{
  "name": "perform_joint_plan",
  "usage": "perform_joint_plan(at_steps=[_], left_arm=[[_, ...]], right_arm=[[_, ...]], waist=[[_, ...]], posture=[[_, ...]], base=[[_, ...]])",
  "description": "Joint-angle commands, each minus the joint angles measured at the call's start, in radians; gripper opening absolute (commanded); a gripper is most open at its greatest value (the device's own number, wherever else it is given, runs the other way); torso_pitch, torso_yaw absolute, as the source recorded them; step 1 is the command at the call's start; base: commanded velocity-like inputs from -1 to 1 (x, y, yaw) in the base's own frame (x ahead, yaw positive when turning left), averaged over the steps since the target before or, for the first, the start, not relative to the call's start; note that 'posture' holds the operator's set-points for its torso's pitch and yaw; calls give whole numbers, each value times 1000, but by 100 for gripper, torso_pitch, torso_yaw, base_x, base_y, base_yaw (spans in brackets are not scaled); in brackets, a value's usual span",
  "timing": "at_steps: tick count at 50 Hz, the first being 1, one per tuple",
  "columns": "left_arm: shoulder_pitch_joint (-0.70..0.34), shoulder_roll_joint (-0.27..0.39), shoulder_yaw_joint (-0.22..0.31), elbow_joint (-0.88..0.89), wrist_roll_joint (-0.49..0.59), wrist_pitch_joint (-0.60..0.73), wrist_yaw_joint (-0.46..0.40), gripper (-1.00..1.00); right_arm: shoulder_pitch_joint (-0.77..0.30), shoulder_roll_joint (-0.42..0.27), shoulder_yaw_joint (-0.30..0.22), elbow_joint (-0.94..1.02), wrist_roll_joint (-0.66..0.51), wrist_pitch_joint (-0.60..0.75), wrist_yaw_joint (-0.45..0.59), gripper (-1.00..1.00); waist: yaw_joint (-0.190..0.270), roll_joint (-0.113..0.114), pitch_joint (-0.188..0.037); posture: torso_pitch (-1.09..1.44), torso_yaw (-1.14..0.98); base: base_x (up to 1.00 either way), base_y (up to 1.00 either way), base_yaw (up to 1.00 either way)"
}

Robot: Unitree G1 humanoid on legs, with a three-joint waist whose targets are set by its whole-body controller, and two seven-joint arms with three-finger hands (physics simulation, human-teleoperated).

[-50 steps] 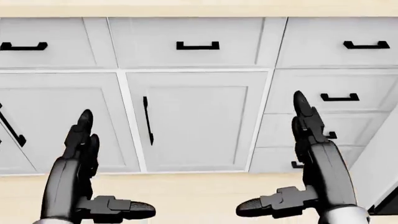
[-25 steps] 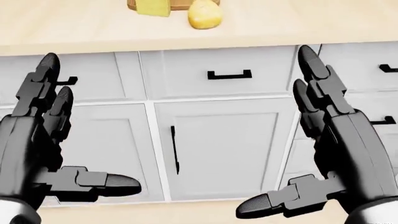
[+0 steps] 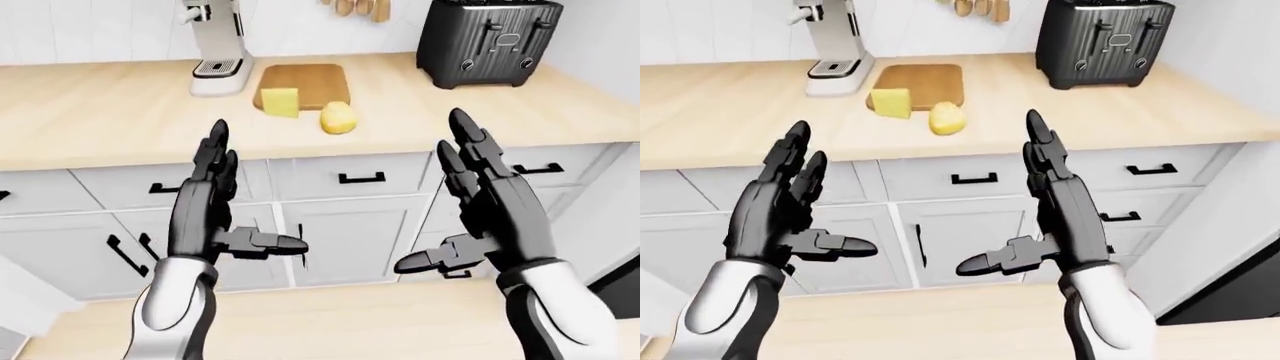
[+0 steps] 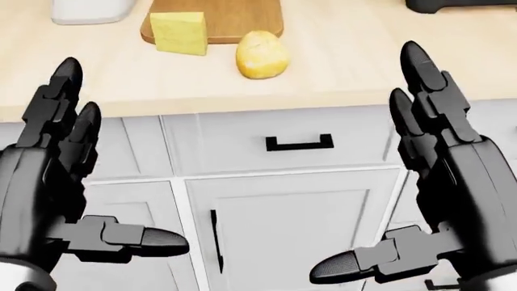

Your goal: Place the bread and cheese on the cutting board.

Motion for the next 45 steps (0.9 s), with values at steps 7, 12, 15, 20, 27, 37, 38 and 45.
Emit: perform_joint_plan(at_steps=[7,12,15,20,27,37,38,45], left_arm=[[-16,5,4,-6,-1,-16,4,100],[-25,6,-1,-7,1,-9,5,100],[-30,6,-5,-12,3,1,6,100],[-19,3,-8,-5,5,-15,4,100],[-14,2,-2,-3,4,-20,2,100],[-9,2,-2,-3,2,-26,2,100],[-8,2,-5,-4,3,-25,3,100],[-4,0,-14,-1,9,-31,3,100]], right_arm=[[-11,-7,18,-16,-10,-40,6,100],[-6,-8,22,-10,-28,-60,19,100],[-7,-2,17,-10,-26,-58,24,100],[-3,5,13,-24,-17,-53,26,100],[21,1,30,-24,-19,-91,33,100],[16,20,23,-35,-8,-65,41,100],[15,20,21,-34,-4,-64,39,100],[15,17,6,-29,26,-58,25,100]], waist=[[3,48,-18],[24,20,-21],[23,-53,-15],[8,-7,-11],[13,21,-25],[10,30,-39],[13,40,-60],[29,38,1]], posture=[[0,0],[0,0],[0,0],[0,0],[0,0],[0,0],[0,0],[0,0]], base=[[0,0,0],[1,21,0],[2,27,0],[6,10,0],[0,14,0],[2,20,0],[16,0,0],[45,0,0]])
